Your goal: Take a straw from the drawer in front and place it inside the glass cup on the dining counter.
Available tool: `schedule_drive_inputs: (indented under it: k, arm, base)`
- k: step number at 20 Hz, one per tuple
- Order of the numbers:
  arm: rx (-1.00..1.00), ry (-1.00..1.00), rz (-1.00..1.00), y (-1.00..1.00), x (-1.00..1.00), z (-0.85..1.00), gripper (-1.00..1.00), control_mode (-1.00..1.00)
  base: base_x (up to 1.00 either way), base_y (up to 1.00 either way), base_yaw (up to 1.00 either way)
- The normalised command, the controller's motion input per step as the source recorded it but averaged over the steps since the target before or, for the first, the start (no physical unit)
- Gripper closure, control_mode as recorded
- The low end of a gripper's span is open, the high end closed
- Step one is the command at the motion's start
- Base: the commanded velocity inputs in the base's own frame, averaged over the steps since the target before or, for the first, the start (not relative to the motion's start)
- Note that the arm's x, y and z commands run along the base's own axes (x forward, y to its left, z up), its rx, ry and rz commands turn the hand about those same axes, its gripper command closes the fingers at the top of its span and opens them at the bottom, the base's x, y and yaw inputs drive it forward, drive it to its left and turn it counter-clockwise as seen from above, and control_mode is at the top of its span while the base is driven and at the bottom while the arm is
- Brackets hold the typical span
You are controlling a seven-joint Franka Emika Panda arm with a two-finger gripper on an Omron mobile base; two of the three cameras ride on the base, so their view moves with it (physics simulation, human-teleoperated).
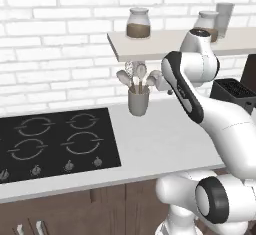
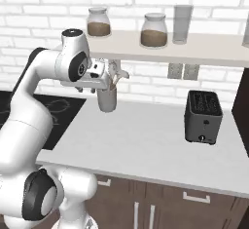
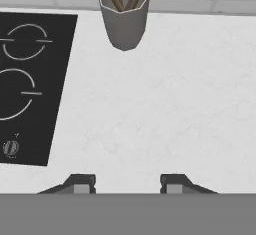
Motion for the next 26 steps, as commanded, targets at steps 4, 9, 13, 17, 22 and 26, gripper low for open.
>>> schedule_drive_inputs:
  k: [4, 9, 13, 17, 22, 26]
  arm:
    - [0.0, 0.0, 0.0, 0.0, 0.0, 0.0, -1.0, 1.0]
    - [0.0, 0.0, 0.0, 0.0, 0.0, 0.0, -1.0, 1.0]
    - [0.0, 0.0, 0.0, 0.0, 0.0, 0.0, -1.0, 1.0]
    - [0.0, 0.0, 0.0, 0.0, 0.0, 0.0, -1.0, 1.0]
    - [0.0, 0.0, 0.0, 0.0, 0.0, 0.0, -1.0, 1.0]
    - [0.0, 0.0, 0.0, 0.0, 0.0, 0.0, -1.0, 1.0]
  base:
    - [-0.4, 0.0, 0.0]
    - [-0.96, 0.01, -0.1]
    - [-0.28, 0.35, -0.63]
    - [0.0, 0.24, -0.85]
    - [0.0, 0.31, -0.81]
    - [-0.1, 0.6, -0.66]
